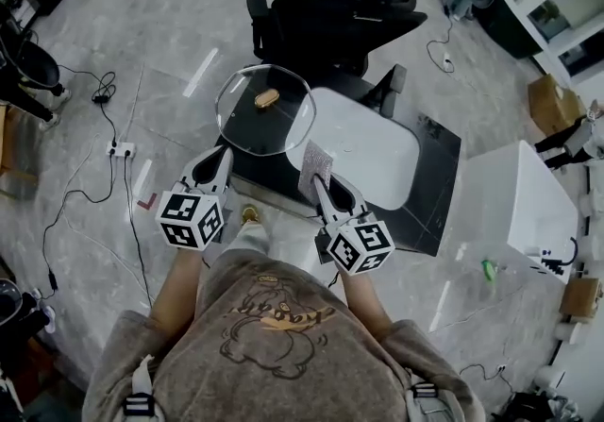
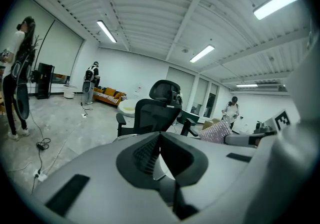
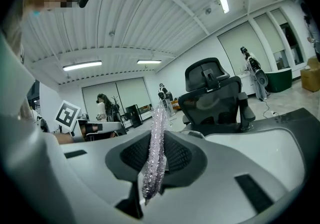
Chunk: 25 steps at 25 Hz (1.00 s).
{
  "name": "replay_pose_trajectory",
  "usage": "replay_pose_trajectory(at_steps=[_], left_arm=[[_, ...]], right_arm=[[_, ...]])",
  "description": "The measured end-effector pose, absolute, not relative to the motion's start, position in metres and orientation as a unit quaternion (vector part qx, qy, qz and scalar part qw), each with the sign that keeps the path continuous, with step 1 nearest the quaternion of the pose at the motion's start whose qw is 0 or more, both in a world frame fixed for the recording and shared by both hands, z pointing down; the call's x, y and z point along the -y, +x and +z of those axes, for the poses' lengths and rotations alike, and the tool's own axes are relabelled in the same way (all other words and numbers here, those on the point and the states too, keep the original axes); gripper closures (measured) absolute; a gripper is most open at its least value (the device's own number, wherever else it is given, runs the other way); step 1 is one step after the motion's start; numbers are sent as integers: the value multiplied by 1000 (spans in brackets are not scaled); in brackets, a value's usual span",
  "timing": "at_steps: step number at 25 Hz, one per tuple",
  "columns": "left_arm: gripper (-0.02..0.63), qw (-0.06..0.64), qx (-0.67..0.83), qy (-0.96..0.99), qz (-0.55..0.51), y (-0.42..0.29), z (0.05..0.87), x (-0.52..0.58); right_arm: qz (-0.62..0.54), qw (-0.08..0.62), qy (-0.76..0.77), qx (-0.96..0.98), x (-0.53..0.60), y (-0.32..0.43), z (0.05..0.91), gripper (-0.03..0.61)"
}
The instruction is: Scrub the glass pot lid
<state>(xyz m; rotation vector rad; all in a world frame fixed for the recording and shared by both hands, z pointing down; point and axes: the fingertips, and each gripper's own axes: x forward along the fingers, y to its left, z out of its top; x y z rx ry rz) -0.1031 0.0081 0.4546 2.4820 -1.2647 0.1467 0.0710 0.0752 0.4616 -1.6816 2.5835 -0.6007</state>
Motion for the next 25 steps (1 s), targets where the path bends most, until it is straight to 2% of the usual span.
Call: replay_pose_trajectory(at_steps=[9, 10, 12, 17, 25], left_arm=[[590, 142, 369, 916, 62, -71, 438, 80], [551, 141, 363, 919, 59, -66, 437, 85], [429, 142, 354, 923, 58, -59, 437, 95], [426, 117, 329, 931, 110, -38, 454, 111], [420, 89, 321, 916, 222, -20, 527, 150]], right_arm=[[-195, 6, -571, -798, 5, 87, 454, 495], [-199, 5, -573, -795, 9, 89, 456, 495], [-206, 1, -576, -791, 17, 94, 461, 495], [-221, -7, -573, -789, 39, 107, 473, 495], [-221, -14, -559, -799, 70, 122, 477, 495]])
